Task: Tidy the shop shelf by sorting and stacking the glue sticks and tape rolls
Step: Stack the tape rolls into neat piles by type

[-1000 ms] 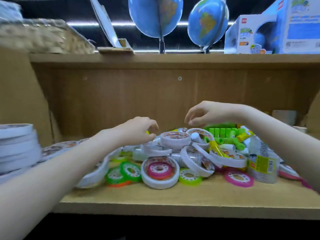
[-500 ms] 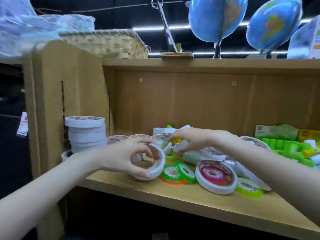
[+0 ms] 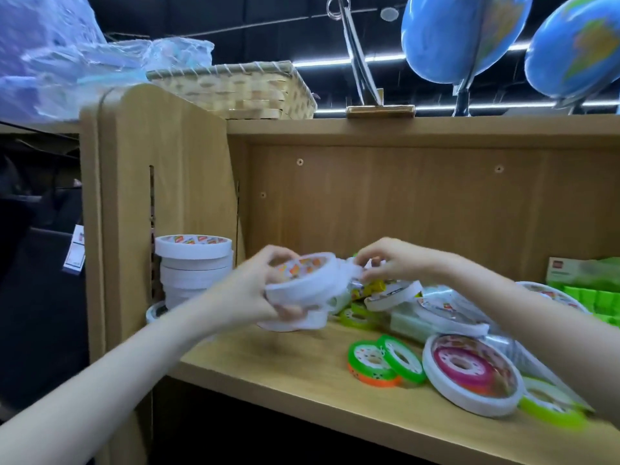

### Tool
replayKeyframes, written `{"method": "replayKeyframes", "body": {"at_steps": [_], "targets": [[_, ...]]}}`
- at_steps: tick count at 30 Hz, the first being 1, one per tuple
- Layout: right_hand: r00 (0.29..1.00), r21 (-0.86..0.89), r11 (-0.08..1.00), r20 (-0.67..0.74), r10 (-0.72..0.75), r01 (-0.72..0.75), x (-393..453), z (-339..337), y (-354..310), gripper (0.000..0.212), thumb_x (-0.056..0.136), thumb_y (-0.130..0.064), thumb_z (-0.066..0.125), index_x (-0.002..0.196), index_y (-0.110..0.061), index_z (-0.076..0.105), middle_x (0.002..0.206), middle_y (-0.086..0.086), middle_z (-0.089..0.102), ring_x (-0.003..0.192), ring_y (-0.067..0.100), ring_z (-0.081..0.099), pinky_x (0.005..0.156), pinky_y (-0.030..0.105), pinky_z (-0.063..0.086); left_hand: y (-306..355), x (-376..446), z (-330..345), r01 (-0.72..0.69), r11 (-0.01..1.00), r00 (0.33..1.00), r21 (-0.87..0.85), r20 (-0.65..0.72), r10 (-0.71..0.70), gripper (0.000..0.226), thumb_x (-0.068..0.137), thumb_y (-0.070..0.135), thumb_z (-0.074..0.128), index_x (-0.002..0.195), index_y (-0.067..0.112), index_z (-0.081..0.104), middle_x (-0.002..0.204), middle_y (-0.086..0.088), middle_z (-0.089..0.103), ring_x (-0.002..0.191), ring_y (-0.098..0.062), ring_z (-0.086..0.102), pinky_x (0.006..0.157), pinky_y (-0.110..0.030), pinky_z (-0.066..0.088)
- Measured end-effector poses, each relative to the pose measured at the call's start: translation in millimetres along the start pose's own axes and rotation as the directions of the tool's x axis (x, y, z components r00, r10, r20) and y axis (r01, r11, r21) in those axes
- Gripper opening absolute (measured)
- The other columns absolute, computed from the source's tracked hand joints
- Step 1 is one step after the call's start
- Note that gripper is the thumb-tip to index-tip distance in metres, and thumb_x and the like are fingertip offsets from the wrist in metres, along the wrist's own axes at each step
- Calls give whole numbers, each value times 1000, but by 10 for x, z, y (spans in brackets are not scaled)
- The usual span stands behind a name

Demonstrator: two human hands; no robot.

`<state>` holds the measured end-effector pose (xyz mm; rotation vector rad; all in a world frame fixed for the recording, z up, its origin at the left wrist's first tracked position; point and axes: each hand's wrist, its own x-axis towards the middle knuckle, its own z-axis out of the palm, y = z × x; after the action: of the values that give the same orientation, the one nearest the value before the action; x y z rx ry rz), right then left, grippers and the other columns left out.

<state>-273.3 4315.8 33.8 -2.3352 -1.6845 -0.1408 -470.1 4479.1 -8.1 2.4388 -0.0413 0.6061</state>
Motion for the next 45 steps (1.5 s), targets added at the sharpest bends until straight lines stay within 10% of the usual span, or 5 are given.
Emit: {"method": "replayKeyframes", "body": {"at_steps": [12,17,34,42,45], "targets": [[979,827,561,-87,183,-31,-28,-248,252,22,75,-19,65,92,-5,63,86,15,54,61,9,55,65,17,50,-520,1179,69,353,897,861,267,-467,-200,47,81,21,70,117,1,48,131,-6,37,105,-27,50,88,-29,39],[980,745,660,-48,195,-95,-39,-238,266,10,87,-14,61,90,-6,66,82,13,54,61,8,53,71,21,48,-737,1287,219,493,683,867,538,-244,-434,78,83,31,68,143,13,22,155,-14,-3,141,-42,0,113,-51,19],[965,573,812,-137,224,-107,110,-152,32,14,88,-9,61,99,-1,66,75,6,63,56,6,57,60,20,47,-704,1088,148,408,143,883,902,-350,-312,66,99,35,37,148,3,6,150,-26,23,141,-43,8,114,-46,14],[909,402,915,-370,193,-31,695,49,-142,11,84,-8,65,94,-11,61,82,3,64,56,13,60,48,17,48,-597,817,237,67,250,996,966,-81,45,30,54,19,86,79,10,71,91,-11,63,80,-26,60,61,-31,48],[876,308,950,-469,112,43,983,161,-278,16,82,-9,65,96,-9,58,90,5,64,69,20,62,62,28,54,-684,769,227,54,232,995,971,-34,-89,26,91,14,53,115,8,61,124,-10,48,116,-27,45,87,-34,43]]}}
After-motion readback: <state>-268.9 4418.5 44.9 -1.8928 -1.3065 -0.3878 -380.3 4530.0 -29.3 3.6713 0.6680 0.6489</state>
